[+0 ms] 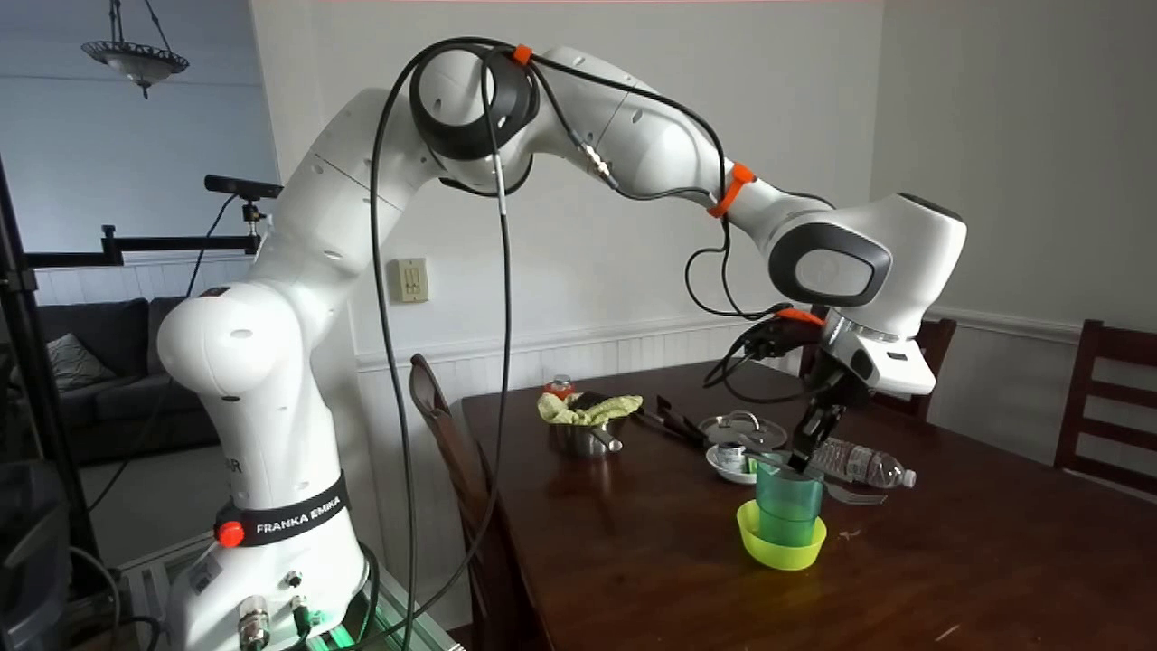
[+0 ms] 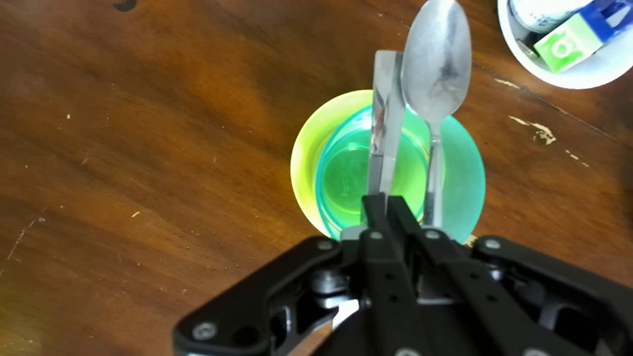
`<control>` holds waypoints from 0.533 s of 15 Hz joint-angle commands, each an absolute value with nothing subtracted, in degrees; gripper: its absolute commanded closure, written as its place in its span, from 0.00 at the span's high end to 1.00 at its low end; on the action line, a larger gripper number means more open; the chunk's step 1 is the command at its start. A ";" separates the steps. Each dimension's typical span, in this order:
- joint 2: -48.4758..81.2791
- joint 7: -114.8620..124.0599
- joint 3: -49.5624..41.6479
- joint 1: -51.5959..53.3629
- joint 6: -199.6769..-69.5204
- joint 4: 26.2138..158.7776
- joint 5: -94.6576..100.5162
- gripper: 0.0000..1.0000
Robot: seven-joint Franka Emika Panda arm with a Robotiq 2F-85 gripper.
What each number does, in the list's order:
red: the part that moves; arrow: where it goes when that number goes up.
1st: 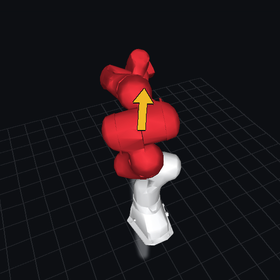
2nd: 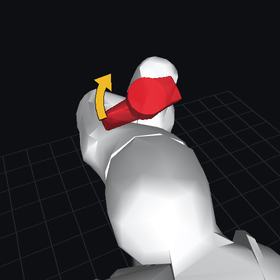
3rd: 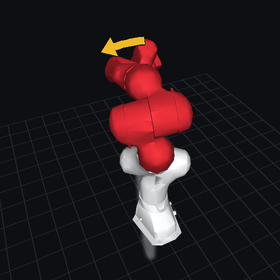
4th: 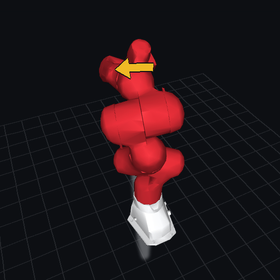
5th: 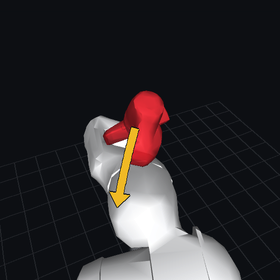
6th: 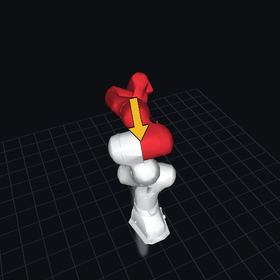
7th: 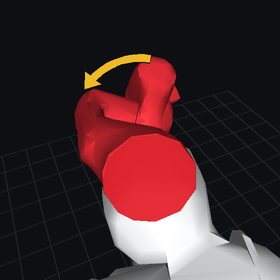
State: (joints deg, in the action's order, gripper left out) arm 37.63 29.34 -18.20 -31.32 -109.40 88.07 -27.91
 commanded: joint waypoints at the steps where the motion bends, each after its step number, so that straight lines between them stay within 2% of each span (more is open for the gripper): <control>1: 38.86 29.68 -18.13 -32.00 -107.46 85.71 -28.17 0.40; 8: 36.70 28.95 -18.50 -31.19 -108.21 87.14 -27.08 0.88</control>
State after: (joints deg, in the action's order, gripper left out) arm 37.63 29.23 -18.21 -31.29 -109.39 87.63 -27.82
